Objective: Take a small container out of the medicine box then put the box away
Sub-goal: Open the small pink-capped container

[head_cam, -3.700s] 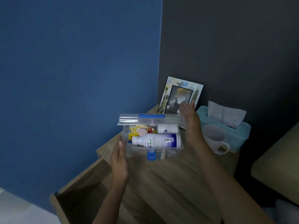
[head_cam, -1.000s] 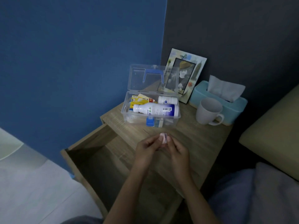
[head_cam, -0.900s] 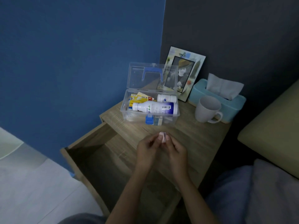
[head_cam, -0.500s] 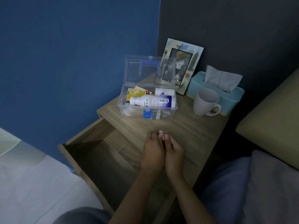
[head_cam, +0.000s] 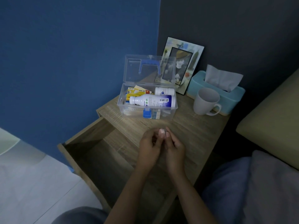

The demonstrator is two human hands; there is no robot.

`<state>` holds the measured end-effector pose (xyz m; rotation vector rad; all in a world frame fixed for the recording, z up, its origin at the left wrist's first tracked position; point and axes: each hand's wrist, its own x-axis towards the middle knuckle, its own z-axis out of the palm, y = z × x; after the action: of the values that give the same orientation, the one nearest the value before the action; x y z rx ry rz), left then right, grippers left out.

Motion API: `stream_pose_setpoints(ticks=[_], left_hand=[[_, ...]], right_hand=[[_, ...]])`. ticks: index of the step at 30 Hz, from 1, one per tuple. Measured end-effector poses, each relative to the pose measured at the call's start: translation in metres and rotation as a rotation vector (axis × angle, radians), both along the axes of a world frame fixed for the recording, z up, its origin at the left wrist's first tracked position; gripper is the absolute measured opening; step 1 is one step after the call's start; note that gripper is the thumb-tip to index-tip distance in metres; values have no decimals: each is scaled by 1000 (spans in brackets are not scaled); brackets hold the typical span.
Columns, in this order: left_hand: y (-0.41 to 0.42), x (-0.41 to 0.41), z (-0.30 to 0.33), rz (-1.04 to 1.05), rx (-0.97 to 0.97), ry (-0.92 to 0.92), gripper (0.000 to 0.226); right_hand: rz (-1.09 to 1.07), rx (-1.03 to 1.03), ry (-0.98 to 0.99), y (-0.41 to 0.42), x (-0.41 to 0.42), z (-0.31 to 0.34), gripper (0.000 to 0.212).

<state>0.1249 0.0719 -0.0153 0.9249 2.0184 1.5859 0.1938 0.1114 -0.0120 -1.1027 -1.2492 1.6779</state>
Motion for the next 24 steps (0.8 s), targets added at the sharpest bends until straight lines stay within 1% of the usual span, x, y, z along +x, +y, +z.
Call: stream_pose_setpoints(ticks=[2, 5, 7, 10, 11, 14, 19, 22, 24], left_hand=[[1, -2, 2, 4, -25, -17, 17], [3, -1, 3, 31, -89, -25, 25], [2, 1, 3, 51, -44, -86, 24], [-1, 2, 6, 38, 32, -148, 15], [-1, 1, 6, 38, 18, -145, 14], [0, -2, 6, 66, -71, -112, 22], [-4, -2, 1, 15, 18, -104, 28], [-4, -5, 1, 7, 22, -82, 21], [-2, -7, 1, 26, 4, -139, 20]], right_hand=[[-5, 0, 15, 0, -2, 1, 32], [-1, 0, 21, 1, -2, 1, 28], [-11, 4, 16, 1, -2, -1, 28], [-19, 2, 29, 1, -2, -1, 30], [-13, 4, 25, 0, -2, 0, 32], [4, 24, 15, -1, -2, 1, 34], [-7, 48, 4, 0, -4, 0, 30], [1, 64, 4, 0, -3, -1, 29], [13, 56, 16, -1, -3, -2, 28]])
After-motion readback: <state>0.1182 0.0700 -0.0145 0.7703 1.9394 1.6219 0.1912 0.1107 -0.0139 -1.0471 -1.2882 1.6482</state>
